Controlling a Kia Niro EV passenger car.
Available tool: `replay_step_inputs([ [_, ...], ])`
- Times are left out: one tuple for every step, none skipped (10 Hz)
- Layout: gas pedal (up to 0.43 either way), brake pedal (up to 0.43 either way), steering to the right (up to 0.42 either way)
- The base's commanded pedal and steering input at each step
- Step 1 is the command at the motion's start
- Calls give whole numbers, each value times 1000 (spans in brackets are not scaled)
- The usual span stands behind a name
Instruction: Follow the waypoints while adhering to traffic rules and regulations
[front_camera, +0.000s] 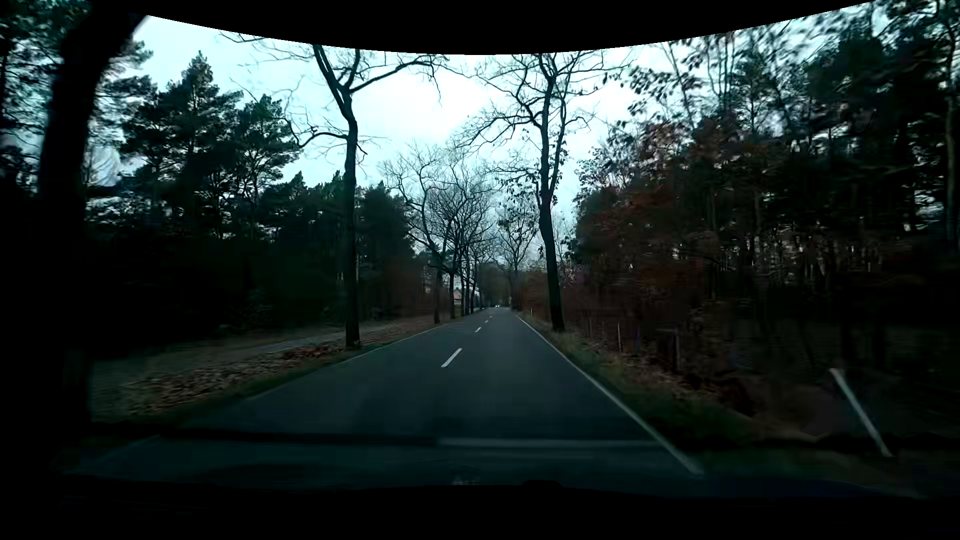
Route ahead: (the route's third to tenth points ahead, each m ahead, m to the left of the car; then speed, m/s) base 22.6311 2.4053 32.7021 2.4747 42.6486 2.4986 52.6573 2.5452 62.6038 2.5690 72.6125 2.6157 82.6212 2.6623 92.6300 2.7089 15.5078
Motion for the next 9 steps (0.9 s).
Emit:
replay_step_inputs([
  [157,0,0],
  [157,0,0],
  [157,0,0],
  [157,0,0],
  [157,0,0],
  [157,0,0],
  [157,0,0],
  [157,0,0],
  [150,0,0],
])
